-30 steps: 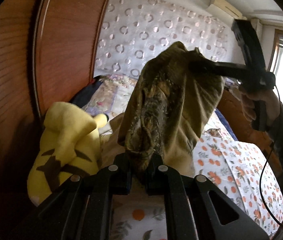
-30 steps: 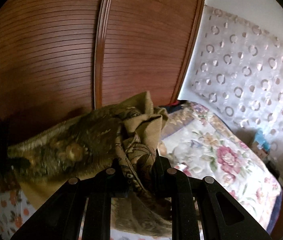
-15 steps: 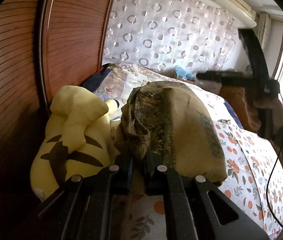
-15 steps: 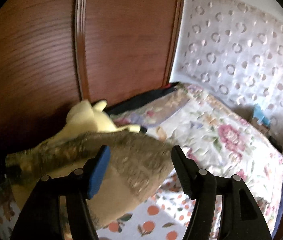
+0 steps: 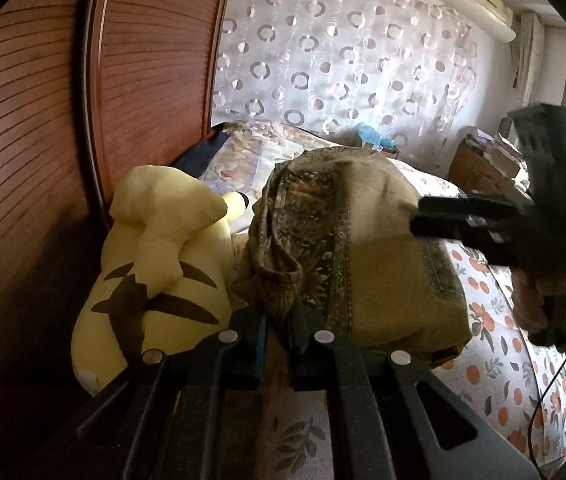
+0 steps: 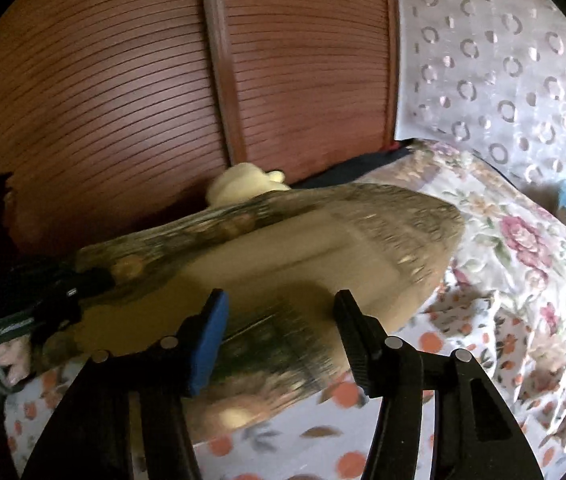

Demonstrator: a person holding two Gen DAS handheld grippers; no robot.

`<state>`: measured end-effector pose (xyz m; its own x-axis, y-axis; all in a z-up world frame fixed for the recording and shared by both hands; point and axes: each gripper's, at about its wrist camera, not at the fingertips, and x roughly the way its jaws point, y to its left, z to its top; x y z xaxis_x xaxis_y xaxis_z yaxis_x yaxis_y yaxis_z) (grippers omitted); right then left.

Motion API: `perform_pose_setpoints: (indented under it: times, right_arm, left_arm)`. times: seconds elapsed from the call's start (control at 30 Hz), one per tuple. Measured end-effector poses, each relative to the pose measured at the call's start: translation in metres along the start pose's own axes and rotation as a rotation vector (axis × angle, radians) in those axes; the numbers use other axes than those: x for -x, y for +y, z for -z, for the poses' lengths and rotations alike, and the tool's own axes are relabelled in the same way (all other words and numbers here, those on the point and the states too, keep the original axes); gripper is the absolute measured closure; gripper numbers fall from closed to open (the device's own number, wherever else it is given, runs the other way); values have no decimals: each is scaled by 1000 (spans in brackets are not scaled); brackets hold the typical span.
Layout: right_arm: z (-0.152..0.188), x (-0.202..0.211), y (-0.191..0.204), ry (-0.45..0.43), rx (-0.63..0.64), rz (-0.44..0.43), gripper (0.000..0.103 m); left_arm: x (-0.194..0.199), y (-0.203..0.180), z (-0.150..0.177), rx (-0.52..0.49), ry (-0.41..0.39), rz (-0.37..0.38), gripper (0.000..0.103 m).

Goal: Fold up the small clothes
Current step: 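Lower the folded shirt onto the bed beside the plush toy and release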

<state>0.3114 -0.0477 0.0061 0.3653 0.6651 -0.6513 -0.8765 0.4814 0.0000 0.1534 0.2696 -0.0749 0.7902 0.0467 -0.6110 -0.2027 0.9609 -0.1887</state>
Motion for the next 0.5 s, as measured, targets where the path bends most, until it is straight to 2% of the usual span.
perform_pose_setpoints:
  times: [0.13, 0.27, 0.37, 0.4, 0.47, 0.5]
  right_arm:
    - [14, 1, 11, 21, 25, -38, 47]
    - [24, -20, 11, 82, 35, -10, 47]
    - [25, -20, 7, 70, 26, -10, 47]
    - [24, -19, 7, 72, 31, -7, 47]
    - [24, -16, 9, 74, 30, -6, 47]
    - [23, -15, 9, 74, 26, -6, 47]
  left_arm:
    - [0, 0, 0, -2, 3, -7, 95]
    - [4, 1, -1, 10, 7, -13, 94]
    - [10, 0, -2, 3, 0, -23, 89]
    - [13, 0, -2, -1, -6, -27, 86]
    - [19, 0, -4, -8, -24, -41, 63]
    - [24, 0, -5, -10, -44, -39, 59]
